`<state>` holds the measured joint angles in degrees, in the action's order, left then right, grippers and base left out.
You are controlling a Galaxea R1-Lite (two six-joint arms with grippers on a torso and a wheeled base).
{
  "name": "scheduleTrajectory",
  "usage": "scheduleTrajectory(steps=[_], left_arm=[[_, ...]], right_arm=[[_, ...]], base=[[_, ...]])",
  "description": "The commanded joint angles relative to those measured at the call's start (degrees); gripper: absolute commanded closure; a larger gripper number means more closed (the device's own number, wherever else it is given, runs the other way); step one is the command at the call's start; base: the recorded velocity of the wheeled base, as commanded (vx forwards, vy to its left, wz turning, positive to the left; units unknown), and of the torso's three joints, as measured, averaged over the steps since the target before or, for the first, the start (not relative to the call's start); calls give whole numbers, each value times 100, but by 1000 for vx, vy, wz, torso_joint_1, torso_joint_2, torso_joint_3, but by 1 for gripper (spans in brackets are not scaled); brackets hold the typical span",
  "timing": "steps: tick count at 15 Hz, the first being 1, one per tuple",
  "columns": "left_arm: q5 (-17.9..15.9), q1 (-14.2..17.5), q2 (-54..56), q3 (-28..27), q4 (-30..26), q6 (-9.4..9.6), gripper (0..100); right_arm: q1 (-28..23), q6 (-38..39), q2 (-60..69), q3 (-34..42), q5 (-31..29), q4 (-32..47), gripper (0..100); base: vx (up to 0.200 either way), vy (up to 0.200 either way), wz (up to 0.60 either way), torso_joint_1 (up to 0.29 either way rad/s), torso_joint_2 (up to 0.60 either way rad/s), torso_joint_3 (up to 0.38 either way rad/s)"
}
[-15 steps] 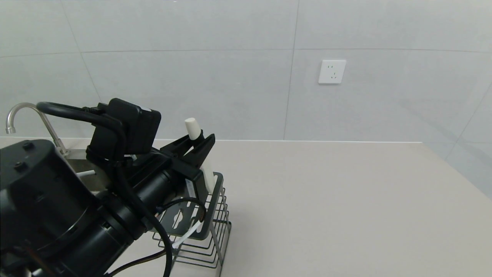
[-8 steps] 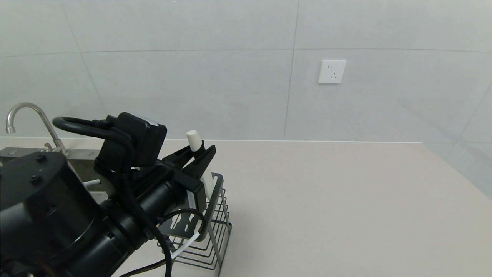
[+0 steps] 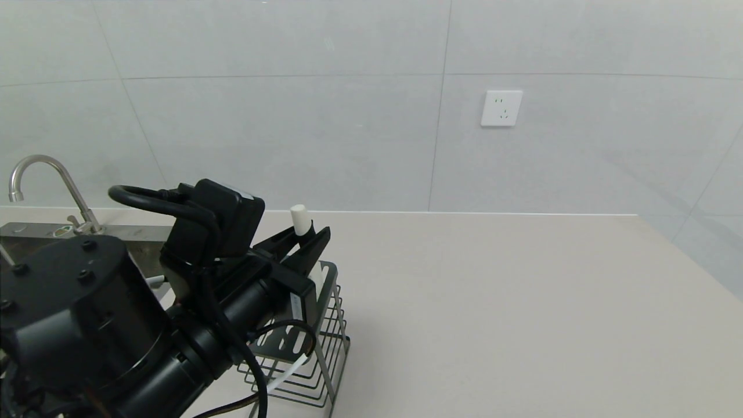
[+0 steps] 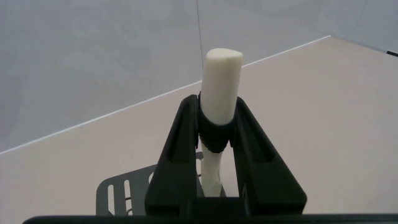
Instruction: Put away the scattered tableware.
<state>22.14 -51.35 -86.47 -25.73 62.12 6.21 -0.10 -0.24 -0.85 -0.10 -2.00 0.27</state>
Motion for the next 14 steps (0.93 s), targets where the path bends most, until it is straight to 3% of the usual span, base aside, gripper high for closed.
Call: scheduleTrajectory(steps=[1, 3, 14], left_arm=[[1, -7, -107, 7, 2, -84, 100], [-8, -7, -186, 104, 81, -225, 100], [-25, -7, -432, 297, 230, -366, 100]], right_arm=[[1, -2, -3, 1, -2, 0, 100], [1, -2, -3, 1, -2, 0, 100], [1, 7, -3, 1, -2, 0, 100]], base=[[0, 0, 0, 0, 0, 0], [0, 0, 0, 0, 0, 0], [0, 0, 0, 0, 0, 0]])
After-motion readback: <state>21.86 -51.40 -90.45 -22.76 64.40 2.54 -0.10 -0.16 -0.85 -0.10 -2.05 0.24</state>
